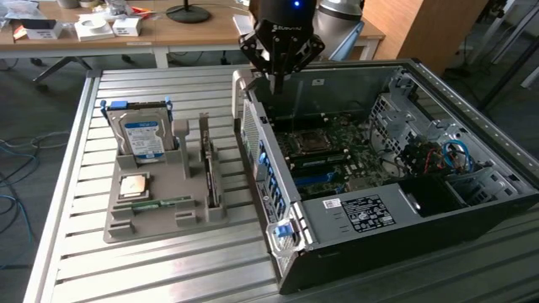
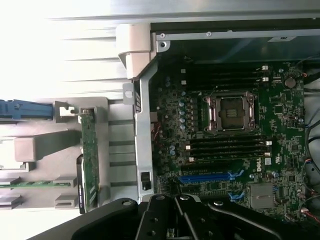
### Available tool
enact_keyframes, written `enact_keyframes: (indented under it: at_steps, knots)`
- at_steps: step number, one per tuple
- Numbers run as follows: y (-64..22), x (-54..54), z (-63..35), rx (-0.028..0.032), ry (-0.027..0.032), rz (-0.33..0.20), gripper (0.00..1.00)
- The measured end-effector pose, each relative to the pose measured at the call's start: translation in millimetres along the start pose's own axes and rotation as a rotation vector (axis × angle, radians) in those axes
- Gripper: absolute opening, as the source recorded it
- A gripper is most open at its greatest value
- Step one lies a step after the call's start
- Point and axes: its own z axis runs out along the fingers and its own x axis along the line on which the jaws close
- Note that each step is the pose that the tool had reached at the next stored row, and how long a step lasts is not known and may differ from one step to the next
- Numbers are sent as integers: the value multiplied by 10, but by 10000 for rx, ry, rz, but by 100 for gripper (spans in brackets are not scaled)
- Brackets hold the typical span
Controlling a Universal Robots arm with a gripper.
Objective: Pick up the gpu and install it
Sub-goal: 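Reach for the gpu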
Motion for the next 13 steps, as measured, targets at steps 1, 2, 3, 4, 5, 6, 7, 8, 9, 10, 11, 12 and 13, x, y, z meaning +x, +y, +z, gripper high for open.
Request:
enact_keyframes:
  at_steps: [1, 2, 3, 4, 5, 6, 7, 8, 9, 10, 11, 12, 13]
  knots:
    - [-1, 17, -1, 1, 0, 2, 11]
    - [-3, 34, -1, 2, 0, 3, 11]
    - [-4, 50, -2, 1, 0, 5, 11]
    - [-5, 68, -2, 1, 0, 6, 11]
    - [-6, 84, -3, 1, 0, 9, 11]
    - [-8, 100, -3, 1, -1, 10, 11]
    - [-9, 115, -3, 1, -1, 12, 11]
    - [-10, 130, -3, 1, -1, 14, 11]
    - [-11, 144, -4, 1, -1, 16, 11]
    - [-12, 159, -4, 1, -1, 17, 11]
    - [-13, 175, -5, 1, -1, 19, 11]
    - [-14, 190, -5, 2, -1, 20, 11]
    - [-16, 206, -5, 1, -1, 21, 11]
